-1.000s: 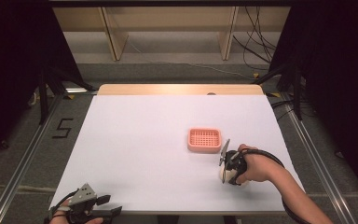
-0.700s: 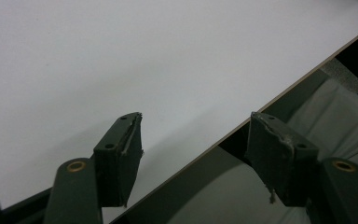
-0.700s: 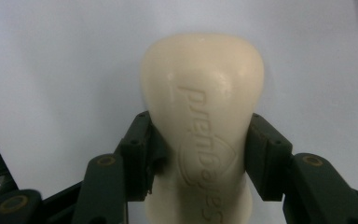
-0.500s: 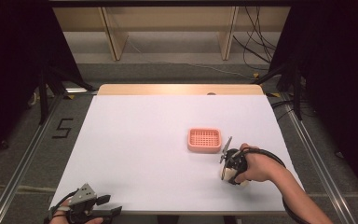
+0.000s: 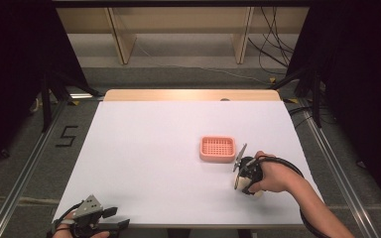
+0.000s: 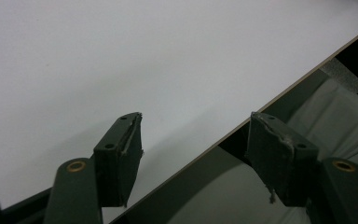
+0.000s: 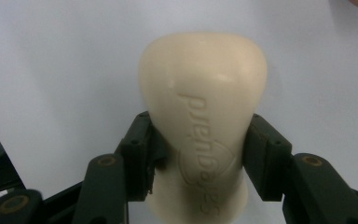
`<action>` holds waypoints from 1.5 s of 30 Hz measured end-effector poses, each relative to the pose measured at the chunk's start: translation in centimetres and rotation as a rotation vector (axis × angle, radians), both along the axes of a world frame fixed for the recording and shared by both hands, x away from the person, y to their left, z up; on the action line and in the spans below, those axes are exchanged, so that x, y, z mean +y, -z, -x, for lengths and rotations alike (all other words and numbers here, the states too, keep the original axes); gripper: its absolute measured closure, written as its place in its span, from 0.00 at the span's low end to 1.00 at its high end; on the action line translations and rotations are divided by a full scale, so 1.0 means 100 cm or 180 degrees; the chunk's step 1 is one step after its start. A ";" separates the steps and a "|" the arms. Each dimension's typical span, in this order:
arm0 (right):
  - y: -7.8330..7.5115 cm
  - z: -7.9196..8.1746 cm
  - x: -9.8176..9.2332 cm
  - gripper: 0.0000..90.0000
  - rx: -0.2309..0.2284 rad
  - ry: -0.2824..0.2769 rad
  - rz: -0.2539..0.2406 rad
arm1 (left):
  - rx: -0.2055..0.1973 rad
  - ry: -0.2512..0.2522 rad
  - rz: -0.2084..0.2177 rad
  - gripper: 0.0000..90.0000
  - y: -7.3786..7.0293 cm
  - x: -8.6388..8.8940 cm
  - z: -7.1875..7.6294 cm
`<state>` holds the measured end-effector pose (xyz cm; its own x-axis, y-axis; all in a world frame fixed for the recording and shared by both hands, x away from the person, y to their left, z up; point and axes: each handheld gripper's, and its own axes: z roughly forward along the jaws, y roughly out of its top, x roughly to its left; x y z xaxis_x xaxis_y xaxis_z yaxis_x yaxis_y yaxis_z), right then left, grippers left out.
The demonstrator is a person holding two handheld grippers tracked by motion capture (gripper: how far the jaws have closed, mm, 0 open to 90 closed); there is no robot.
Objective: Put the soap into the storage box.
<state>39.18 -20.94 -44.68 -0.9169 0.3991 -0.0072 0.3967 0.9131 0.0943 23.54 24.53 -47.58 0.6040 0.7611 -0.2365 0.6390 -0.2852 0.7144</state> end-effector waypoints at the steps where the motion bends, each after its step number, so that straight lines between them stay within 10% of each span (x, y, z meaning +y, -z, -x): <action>1: -0.001 0.000 0.001 0.56 0.0027 0.0039 0.0024 | -0.0001 0.0017 -0.0034 0.39 0.000 0.001 0.000; 45: -0.017 -0.016 0.005 0.56 -0.0131 -0.0227 0.0122 | 0.0048 0.0018 -0.0058 0.39 -0.001 0.002 -0.001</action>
<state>40.81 -20.41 -43.00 -0.9416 0.3316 -0.0594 0.3271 0.9421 0.0737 23.62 24.68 -47.51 0.6048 0.7619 -0.2317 0.6480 -0.3016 0.6994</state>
